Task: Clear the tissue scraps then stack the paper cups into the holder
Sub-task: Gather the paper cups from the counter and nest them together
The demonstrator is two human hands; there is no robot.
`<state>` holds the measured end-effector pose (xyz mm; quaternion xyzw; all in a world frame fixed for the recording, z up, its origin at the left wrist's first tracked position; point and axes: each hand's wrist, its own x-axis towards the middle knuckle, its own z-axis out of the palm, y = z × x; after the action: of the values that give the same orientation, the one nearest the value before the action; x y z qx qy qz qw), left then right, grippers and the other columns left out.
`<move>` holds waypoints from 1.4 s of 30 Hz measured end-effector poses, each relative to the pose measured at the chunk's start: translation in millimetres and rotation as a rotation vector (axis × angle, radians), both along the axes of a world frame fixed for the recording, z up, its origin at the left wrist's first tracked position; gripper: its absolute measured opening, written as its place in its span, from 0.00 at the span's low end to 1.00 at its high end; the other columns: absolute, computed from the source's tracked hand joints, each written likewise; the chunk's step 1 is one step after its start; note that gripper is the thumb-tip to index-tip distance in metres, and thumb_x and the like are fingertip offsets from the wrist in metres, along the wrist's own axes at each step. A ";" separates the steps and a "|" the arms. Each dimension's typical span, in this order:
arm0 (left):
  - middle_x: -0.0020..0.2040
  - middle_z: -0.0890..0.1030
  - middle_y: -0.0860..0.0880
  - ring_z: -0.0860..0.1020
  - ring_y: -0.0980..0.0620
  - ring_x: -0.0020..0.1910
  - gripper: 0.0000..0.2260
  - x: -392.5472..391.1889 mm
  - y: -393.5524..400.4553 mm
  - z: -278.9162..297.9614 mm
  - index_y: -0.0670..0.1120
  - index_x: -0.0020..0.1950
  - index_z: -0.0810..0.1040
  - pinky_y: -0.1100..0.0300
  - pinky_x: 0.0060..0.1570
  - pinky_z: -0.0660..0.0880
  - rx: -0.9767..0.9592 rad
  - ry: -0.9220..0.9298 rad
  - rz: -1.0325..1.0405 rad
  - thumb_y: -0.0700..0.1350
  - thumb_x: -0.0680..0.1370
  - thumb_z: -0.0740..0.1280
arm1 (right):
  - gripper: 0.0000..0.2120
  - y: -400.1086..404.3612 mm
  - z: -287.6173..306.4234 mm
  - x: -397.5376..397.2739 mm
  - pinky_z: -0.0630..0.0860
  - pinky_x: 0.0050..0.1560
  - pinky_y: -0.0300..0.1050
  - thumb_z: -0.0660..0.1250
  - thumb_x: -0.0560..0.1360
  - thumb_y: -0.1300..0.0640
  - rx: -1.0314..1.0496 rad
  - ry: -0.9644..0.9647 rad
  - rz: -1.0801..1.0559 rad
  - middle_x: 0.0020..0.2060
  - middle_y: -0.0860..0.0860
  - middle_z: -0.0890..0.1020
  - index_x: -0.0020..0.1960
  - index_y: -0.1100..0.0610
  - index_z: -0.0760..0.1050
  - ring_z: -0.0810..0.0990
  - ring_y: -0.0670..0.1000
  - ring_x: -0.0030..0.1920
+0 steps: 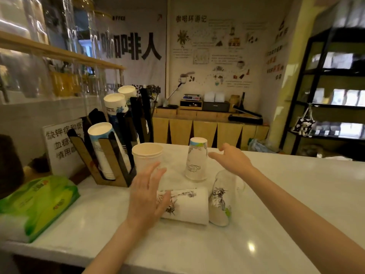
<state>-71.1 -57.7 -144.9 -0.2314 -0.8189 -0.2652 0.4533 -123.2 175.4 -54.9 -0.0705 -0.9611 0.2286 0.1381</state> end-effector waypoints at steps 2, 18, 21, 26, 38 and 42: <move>0.65 0.71 0.46 0.67 0.48 0.64 0.24 7.0 10.9 0.8 0.45 0.62 0.70 0.56 0.61 0.64 -0.234 -0.012 -0.103 0.55 0.70 0.63 | 0.38 14.1 -7.0 9.1 0.72 0.55 0.53 0.60 0.68 0.32 0.040 -0.073 -0.124 0.65 0.57 0.73 0.67 0.59 0.65 0.74 0.59 0.61; 0.65 0.73 0.48 0.73 0.51 0.61 0.38 8.2 18.9 36.7 0.53 0.69 0.56 0.53 0.60 0.70 -0.468 -0.164 -0.198 0.60 0.64 0.69 | 0.35 22.6 -32.2 23.0 0.78 0.43 0.53 0.72 0.63 0.41 -0.626 -0.360 -0.090 0.57 0.61 0.77 0.60 0.62 0.68 0.79 0.62 0.50; 0.66 0.67 0.54 0.64 0.59 0.61 0.45 9.7 14.9 76.2 0.60 0.69 0.48 0.57 0.62 0.63 -0.124 -0.268 -0.262 0.52 0.63 0.75 | 0.32 17.9 -25.3 19.3 0.79 0.42 0.51 0.71 0.65 0.42 -0.575 -0.336 -0.044 0.53 0.61 0.78 0.59 0.64 0.69 0.79 0.60 0.47; 0.69 0.66 0.45 0.66 0.51 0.65 0.46 -13.2 -8.7 129.0 0.58 0.71 0.45 0.52 0.62 0.67 0.297 -0.151 -0.207 0.47 0.66 0.75 | 0.32 1.0 -14.1 16.0 0.81 0.43 0.51 0.71 0.65 0.41 -0.493 -0.271 0.065 0.52 0.59 0.80 0.57 0.64 0.71 0.81 0.59 0.48; 0.66 0.66 0.42 0.68 0.44 0.64 0.35 -54.4 -25.2 129.6 0.48 0.65 0.58 0.42 0.57 0.74 0.492 -0.148 -0.069 0.49 0.66 0.74 | 0.27 -42.5 43.7 2.4 0.75 0.40 0.39 0.70 0.68 0.43 -0.381 0.225 0.315 0.54 0.53 0.78 0.60 0.58 0.71 0.77 0.51 0.49; 0.67 0.66 0.43 0.68 0.45 0.64 0.35 -59.5 -28.1 136.8 0.49 0.65 0.57 0.42 0.58 0.74 0.526 -0.152 -0.064 0.50 0.66 0.74 | 0.27 -53.8 63.6 -5.0 0.75 0.41 0.39 0.70 0.66 0.42 -0.349 0.344 0.362 0.53 0.51 0.77 0.59 0.56 0.71 0.76 0.50 0.49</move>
<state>-130.6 -85.9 -8.1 -0.1109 -0.7460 -0.4993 0.4265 -128.1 121.6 8.7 0.1189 -0.8668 0.4197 0.2417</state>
